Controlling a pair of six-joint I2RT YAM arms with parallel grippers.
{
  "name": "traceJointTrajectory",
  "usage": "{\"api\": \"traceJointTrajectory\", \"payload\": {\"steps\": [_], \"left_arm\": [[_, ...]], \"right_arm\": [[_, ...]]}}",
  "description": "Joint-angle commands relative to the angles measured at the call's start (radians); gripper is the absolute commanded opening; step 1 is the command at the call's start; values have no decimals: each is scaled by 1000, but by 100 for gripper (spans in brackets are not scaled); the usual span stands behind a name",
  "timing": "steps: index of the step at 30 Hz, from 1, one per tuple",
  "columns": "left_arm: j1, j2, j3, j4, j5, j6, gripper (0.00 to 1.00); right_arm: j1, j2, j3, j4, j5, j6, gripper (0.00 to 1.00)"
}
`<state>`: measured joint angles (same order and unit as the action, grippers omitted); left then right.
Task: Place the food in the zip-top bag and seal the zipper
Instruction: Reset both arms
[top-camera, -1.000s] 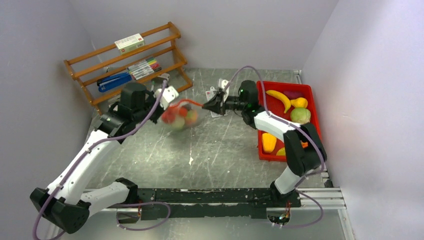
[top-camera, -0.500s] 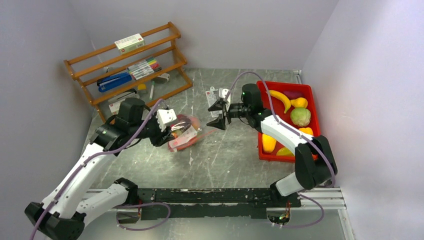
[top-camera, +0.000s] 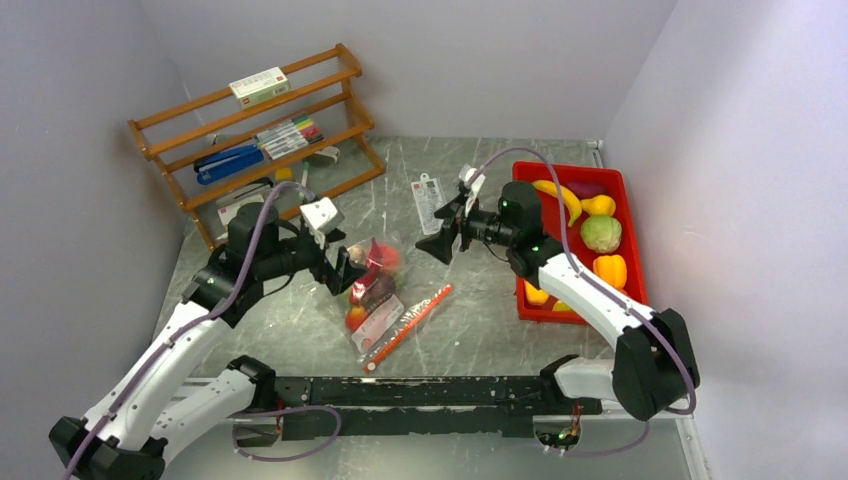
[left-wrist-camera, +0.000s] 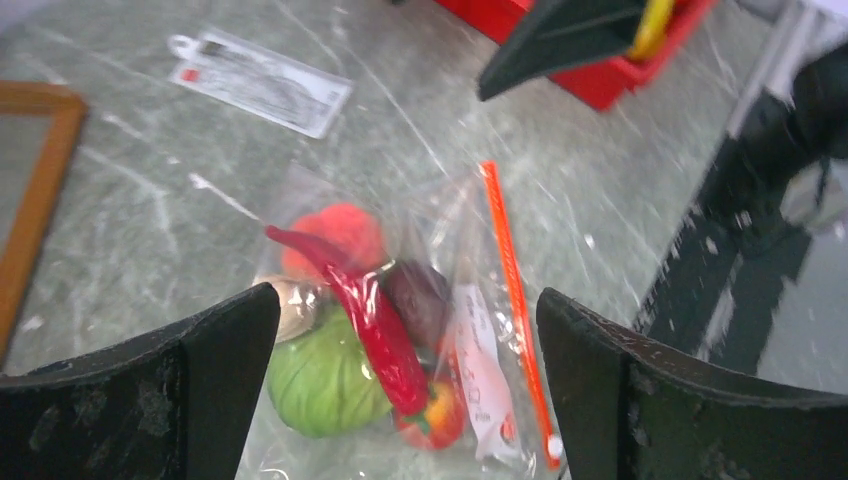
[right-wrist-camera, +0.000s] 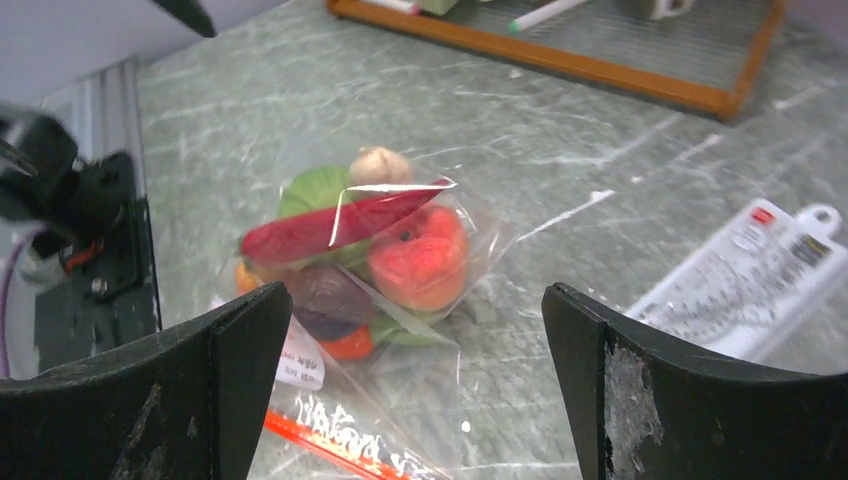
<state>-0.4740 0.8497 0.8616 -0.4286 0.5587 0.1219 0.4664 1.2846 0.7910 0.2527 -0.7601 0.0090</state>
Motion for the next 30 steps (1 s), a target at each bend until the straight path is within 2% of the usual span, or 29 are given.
{"api": "traceJointTrajectory", "payload": {"steps": [1,8,11,13,16,21,24,30], "left_arm": [[3,-53,2,175,-306,-267,99],[2,-34,126,51,-601,-296,99],[2,-41,131,37,-769,-390,99],[2,-42,137,16,-791,-425,99],[2,-53,142,0,-757,-446,99],[2,-143,83,68,-706,-450,99],[2,-194,23,109,-759,-467,99],[2,-177,17,56,-796,-479,99]], "right_arm": [[3,-61,80,-154,253,171,100],[2,-164,135,-340,522,266,100],[3,-223,133,-387,721,325,100],[3,-241,148,-442,861,361,100],[3,-249,182,-524,974,407,100],[3,-254,197,-581,991,431,100],[3,-262,198,-577,983,437,100],[3,-283,174,-555,980,455,100]]}}
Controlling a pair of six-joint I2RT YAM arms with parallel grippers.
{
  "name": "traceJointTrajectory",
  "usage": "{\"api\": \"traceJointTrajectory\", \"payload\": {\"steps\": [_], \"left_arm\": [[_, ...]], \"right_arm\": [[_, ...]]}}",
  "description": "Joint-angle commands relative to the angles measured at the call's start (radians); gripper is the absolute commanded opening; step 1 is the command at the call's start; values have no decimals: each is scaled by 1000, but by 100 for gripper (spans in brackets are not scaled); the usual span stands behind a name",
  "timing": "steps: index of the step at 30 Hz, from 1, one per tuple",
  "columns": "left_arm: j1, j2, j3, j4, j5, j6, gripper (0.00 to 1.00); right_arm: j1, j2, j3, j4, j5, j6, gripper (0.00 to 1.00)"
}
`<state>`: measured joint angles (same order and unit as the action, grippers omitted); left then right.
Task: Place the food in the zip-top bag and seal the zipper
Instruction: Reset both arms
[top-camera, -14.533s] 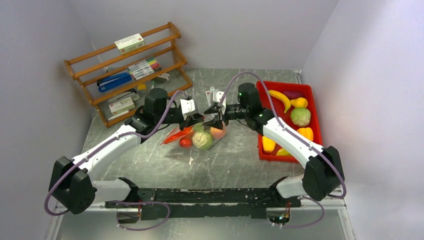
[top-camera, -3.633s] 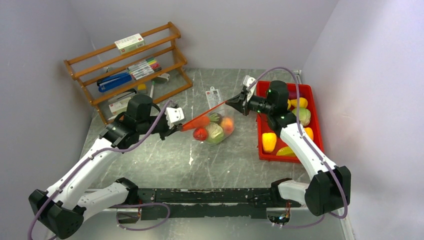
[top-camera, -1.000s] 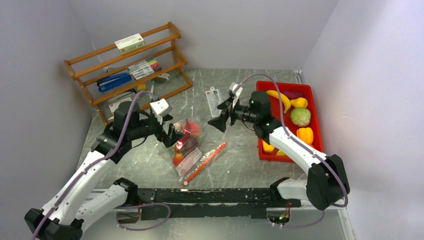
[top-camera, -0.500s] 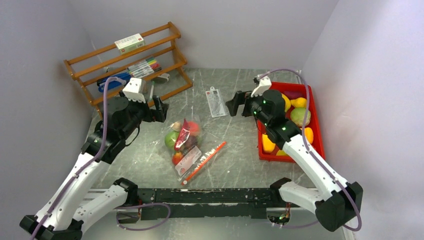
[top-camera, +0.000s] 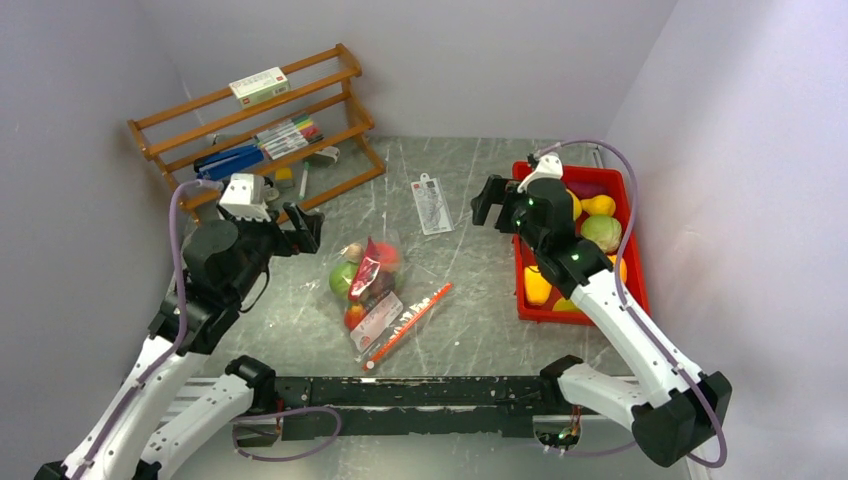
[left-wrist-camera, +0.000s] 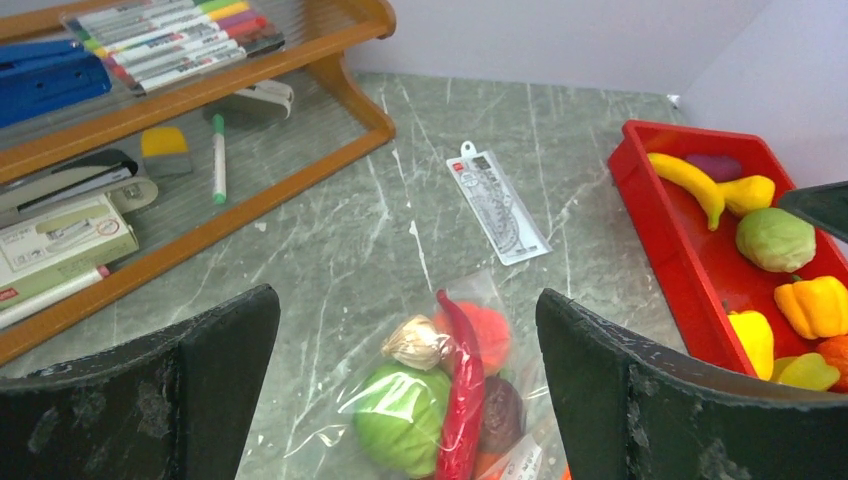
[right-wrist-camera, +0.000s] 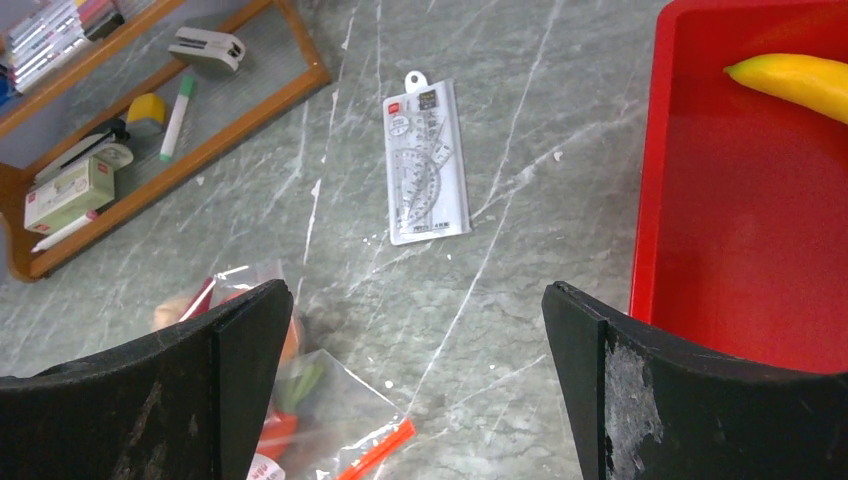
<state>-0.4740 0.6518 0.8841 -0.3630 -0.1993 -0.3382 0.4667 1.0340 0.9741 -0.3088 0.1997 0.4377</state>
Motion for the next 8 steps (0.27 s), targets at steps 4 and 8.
{"api": "traceJointTrajectory", "payload": {"steps": [4,8], "left_arm": [[2,15,0,-11,-26,-19,99],[2,-2,-8,9,-1,7,99]], "right_arm": [[3,-55,-29,30,11,28,100],[2,-76,-34,49,17,23,100]]}}
